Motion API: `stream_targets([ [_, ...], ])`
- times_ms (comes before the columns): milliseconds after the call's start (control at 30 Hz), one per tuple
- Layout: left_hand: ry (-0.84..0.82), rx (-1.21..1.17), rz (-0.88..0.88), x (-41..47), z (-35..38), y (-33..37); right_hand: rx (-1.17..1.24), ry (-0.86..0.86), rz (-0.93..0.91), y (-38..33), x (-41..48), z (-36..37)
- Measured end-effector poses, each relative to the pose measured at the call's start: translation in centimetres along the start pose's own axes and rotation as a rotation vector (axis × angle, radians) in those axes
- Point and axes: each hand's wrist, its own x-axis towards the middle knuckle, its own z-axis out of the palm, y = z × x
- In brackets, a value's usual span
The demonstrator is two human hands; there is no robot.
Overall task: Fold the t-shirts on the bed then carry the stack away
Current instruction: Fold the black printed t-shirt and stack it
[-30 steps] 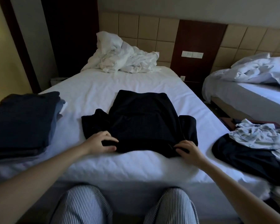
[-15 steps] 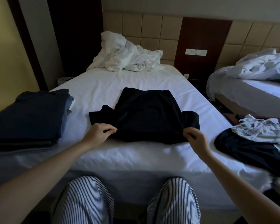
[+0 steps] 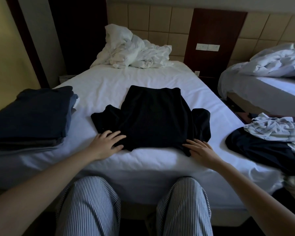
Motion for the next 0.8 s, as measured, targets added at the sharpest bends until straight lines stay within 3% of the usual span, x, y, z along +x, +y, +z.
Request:
stream_targets([
  [100, 0.009, 0.028, 0.006, -0.5, 0.3, 0.3, 0.084, 0.059, 0.054, -0.8, -0.1, 0.3],
  [200, 0.085, -0.210, -0.029, 0.0, -0.7, -0.1, 0.099, 0.074, 0.091, -2.3, -0.2, 0.2],
  [333, 0.236, -0.665, -0.117, 1.7, -2.2, -1.2, 0.049, 0.135, -0.027, -6.3, 1.1, 0.7],
  [500, 0.430, -0.717, -0.316, 4.5, -3.4, -3.9, 0.011, 0.123, -0.258, -14.3, 4.0, 2.3],
  [633, 0.319, -0.758, -0.459, 8.6, -4.9, -6.5, -0.024, 0.156, -0.301, -20.7, 6.2, 4.0],
  [800, 0.101, -0.662, -0.438, 12.8, -5.4, -8.3, -0.080, 0.146, -0.183, -24.2, 8.2, 5.4],
])
